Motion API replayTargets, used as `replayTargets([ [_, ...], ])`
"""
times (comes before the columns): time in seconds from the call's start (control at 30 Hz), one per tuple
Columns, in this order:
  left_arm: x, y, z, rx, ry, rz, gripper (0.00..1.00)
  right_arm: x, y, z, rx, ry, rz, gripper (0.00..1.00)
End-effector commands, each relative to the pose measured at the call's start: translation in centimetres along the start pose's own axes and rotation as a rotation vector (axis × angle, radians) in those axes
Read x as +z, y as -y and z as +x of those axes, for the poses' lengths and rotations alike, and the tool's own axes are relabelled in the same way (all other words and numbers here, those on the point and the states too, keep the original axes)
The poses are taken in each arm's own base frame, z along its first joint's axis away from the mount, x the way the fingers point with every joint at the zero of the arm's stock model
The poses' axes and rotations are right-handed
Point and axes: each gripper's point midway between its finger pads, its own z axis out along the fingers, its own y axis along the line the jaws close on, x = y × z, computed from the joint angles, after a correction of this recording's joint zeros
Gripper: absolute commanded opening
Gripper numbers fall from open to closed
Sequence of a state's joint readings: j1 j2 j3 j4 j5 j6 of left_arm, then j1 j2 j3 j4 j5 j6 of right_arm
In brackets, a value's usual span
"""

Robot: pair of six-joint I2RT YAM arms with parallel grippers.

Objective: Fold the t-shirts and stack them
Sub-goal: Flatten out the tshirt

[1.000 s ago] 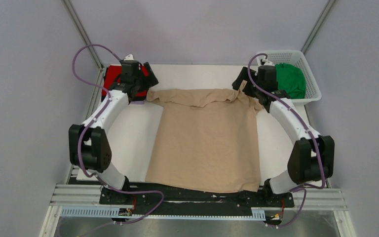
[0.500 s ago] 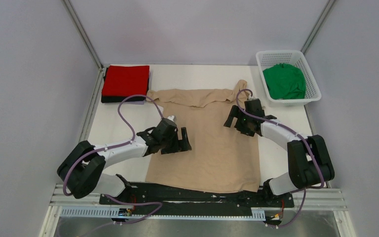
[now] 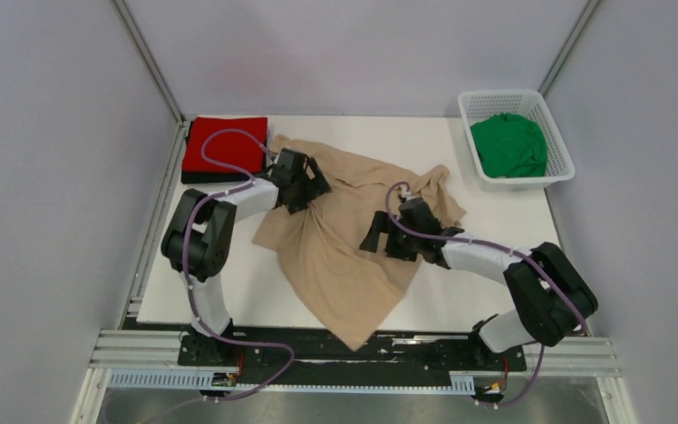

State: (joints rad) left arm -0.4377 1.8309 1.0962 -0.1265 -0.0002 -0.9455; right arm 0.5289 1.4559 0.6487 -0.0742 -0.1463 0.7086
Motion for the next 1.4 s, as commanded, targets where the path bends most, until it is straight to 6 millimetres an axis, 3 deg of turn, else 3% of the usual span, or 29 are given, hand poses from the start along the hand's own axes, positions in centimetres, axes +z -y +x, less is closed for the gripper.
replayTargets([
  [0.0,4.3,-2.4,-4.1,0.062,-0.019,-0.121,1.00,-0.7,-5.0,13.0,-0.088,-0.450,-0.183,0.99],
  [0.03,5.2,-2.7,-4.2,0.078,-0.039,-0.139,1.00,-1.0,-6.8,13.6,-0.132,-0.476,-0.245,0.98],
  [0.07,5.2,-0.4,-6.5,0.127,-0.001,-0.094,1.00,-1.4,-8.4,14.1,-0.182,-0.488,-0.305,0.98],
  [0.1,5.8,-0.6,-6.5,0.152,-0.014,-0.104,1.00,-1.8,-9.9,14.0,-0.225,-0.481,-0.358,0.98],
  [0.13,5.7,1.1,-8.3,0.203,0.019,-0.071,1.00,-2.3,-11.1,13.6,-0.265,-0.467,-0.412,0.98],
  [0.17,6.0,1.0,-8.3,0.226,0.008,-0.078,1.00,-2.8,-12.1,13.1,-0.298,-0.445,-0.455,0.98],
  [0.2,5.6,2.4,-9.3,0.265,0.019,-0.045,1.00,-3.1,-12.6,12.2,-0.323,-0.406,-0.466,0.99],
  [0.27,4.7,3.1,-9.7,0.305,0.014,-0.030,1.00,-3.3,-12.5,10.3,-0.355,-0.321,-0.433,1.00],
  [0.3,3.5,3.9,-10.4,0.316,0.037,-0.010,1.00,-3.4,-12.0,9.1,-0.353,-0.279,-0.390,1.00],
  [0.4,1.0,3.0,-9.8,0.322,0.062,-0.014,1.00,-3.6,-9.1,5.5,-0.302,-0.157,-0.231,1.00],
  [0.5,-3.0,1.6,-8.0,0.308,0.075,-0.020,1.00,-3.9,-5.5,3.4,-0.234,-0.076,-0.083,1.00],
  [0.53,-5.0,2.3,-8.1,0.302,0.113,-0.007,1.00,-4.0,-4.4,2.9,-0.211,-0.060,-0.047,1.00],
  [0.57,-5.2,0.5,-6.2,0.292,0.082,-0.038,1.00,-4.1,-3.5,2.7,-0.189,-0.052,-0.021,1.00],
  [0.6,-6.8,1.0,-5.5,0.305,0.103,-0.019,1.00,-4.3,-2.7,2.3,-0.165,-0.040,0.004,1.00],
  [0.63,-6.9,-0.5,-3.6,0.308,0.072,-0.046,1.00,-4.5,-2.0,1.9,-0.139,-0.022,0.025,1.00],
  [0.67,-8.4,0.1,-2.6,0.327,0.085,-0.024,1.00,-4.6,-1.4,1.4,-0.118,-0.004,0.036,1.00],
  [0.7,-8.4,-1.5,-0.4,0.326,0.047,-0.048,1.00,-4.6,-0.8,1.0,-0.101,0.009,0.041,1.00],
  [0.73,-9.6,-0.8,0.6,0.337,0.057,-0.011,1.00,-4.5,-0.3,0.8,-0.086,0.012,0.041,1.00],
  [0.77,-9.4,-2.3,2.6,0.324,0.020,-0.026,1.00,-4.3,0.2,0.4,-0.067,0.011,0.041,1.00],
  [0.8,-10.3,-1.6,3.3,0.318,0.025,0.025,1.00,-4.0,0.5,0.4,-0.057,0.000,0.037,1.00],
  [0.83,-10.0,-3.3,5.1,0.291,-0.013,0.010,1.00,-3.7,1.0,0.3,-0.050,-0.007,0.048,1.00],
  [0.87,-10.6,-2.9,5.5,0.279,-0.016,0.051,1.00,-3.3,1.6,0.2,-0.042,-0.005,0.070,1.00],
  [0.9,-10.4,-4.3,7.1,0.257,-0.056,0.038,1.00,-3.0,2.2,0.0,-0.035,0.003,0.098,1.00],
  [1.1,-9.5,-8.5,10.4,0.196,-0.118,-0.029,1.00,-2.0,5.9,-0.9,0.069,0.032,0.231,1.00],
  [1.17,-8.1,-9.7,10.5,0.192,-0.118,-0.087,1.00,-2.1,7.4,-0.9,0.113,0.035,0.268,1.00],
  [1.37,-4.4,-10.1,6.8,0.171,-0.090,-0.203,1.00,-3.7,13.0,-0.5,0.305,0.048,0.382,1.00],
])
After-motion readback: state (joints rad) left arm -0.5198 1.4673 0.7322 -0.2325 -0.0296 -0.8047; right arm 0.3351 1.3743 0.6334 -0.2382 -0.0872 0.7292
